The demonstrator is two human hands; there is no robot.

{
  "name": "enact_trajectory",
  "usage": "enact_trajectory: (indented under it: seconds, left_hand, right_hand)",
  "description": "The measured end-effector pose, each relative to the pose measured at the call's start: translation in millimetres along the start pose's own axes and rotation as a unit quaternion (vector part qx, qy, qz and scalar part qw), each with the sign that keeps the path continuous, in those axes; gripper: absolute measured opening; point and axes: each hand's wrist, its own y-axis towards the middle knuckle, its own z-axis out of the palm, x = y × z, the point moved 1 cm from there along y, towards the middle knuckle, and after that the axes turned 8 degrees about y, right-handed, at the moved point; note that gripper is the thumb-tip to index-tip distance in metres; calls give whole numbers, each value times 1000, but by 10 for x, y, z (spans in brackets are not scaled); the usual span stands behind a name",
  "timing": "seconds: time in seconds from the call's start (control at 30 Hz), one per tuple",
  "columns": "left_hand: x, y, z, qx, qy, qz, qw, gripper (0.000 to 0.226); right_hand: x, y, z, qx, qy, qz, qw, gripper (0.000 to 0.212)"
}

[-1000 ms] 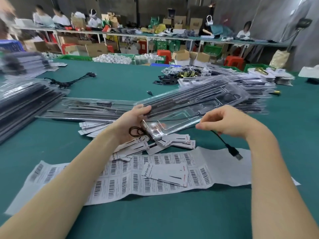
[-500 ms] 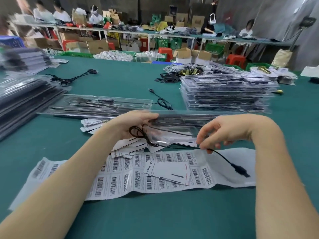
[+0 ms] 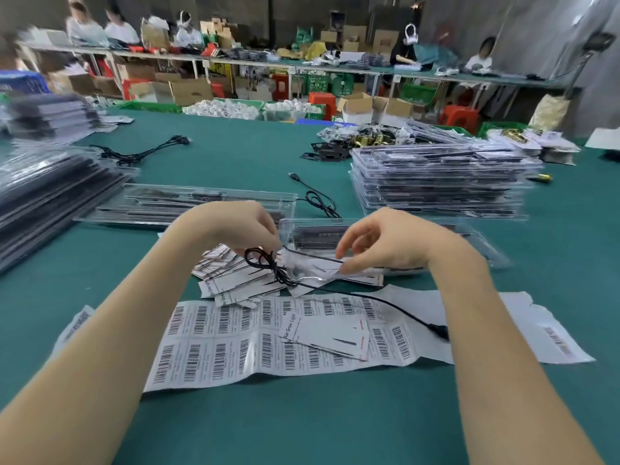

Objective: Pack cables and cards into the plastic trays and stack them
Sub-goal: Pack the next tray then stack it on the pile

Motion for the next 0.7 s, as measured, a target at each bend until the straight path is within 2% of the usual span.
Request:
enact_trajectory:
  seconds: [0.17, 0.3, 0.37, 0.47, 0.53, 0.7]
  left_hand:
    - [10, 35, 88, -43, -51, -9, 998, 5]
    - [43, 53, 205, -75, -156, -13, 985, 6]
    - [43, 36, 248, -73, -223, -5, 972, 8]
    - [49, 7, 263, -29, -323, 3, 946, 18]
    - [46, -8, 265, -13, -322, 9, 947, 22]
    - [9, 22, 324, -44, -274, 17, 961, 24]
  right_hand:
    - [224, 240, 392, -26, -54, -60, 996, 24]
    - [247, 319, 511, -68, -117, -73, 988, 28]
    - [246, 337, 514, -104, -136, -95, 981, 27]
    - [207, 363, 522, -132, -115, -122, 977, 20]
    - [142, 376, 540, -135, -82, -121, 980, 20]
    - [33, 417, 604, -144, -54, -116, 981, 16]
